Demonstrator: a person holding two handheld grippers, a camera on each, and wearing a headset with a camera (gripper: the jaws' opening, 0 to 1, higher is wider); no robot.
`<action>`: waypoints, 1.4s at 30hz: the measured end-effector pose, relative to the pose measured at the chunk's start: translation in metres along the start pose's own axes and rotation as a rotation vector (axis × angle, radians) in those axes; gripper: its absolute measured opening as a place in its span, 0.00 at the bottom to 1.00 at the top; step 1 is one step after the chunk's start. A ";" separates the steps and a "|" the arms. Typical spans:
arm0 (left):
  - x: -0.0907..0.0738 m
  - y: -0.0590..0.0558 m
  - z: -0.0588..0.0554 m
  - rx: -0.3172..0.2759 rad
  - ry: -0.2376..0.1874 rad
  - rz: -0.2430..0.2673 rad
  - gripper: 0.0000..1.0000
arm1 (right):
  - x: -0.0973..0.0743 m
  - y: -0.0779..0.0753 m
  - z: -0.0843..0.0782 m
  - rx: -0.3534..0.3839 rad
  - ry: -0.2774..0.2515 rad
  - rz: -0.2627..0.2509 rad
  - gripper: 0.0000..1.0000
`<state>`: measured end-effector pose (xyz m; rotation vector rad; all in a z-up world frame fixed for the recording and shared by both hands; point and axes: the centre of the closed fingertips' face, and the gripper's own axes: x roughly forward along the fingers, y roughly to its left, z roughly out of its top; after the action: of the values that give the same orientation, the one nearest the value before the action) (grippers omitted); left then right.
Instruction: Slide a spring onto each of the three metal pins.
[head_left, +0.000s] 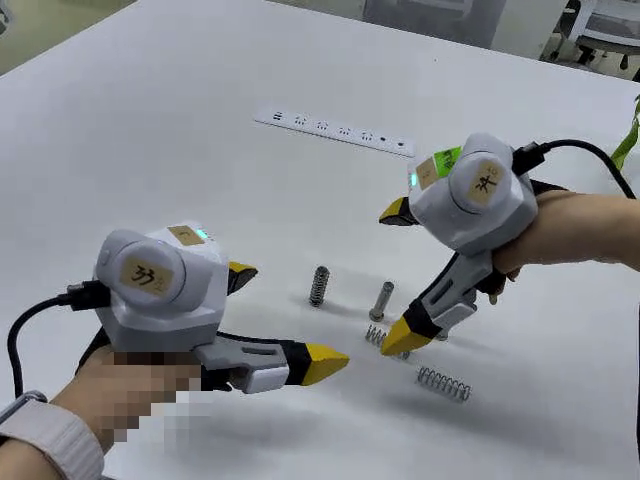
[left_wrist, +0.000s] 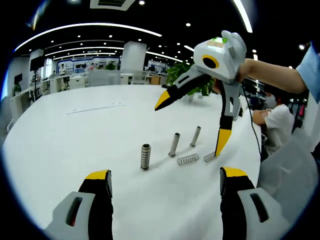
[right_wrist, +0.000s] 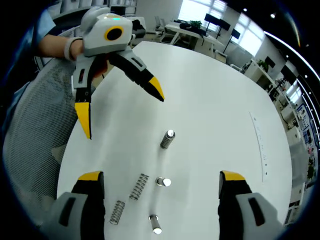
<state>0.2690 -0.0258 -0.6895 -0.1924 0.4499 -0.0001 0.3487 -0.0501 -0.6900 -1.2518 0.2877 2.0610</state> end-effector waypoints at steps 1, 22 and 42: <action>0.000 0.000 0.000 0.004 0.001 0.003 0.91 | -0.003 0.000 -0.005 0.020 -0.006 -0.013 0.96; -0.008 0.008 -0.006 -0.007 0.027 0.013 0.90 | -0.044 0.026 -0.068 0.305 -0.135 -0.167 0.95; -0.019 0.020 -0.008 0.141 0.094 0.000 0.87 | -0.071 0.066 -0.110 0.575 -0.246 -0.311 0.95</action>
<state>0.2480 -0.0070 -0.6922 -0.0538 0.5418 -0.0410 0.4016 -0.1872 -0.6964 -0.6417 0.4929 1.6728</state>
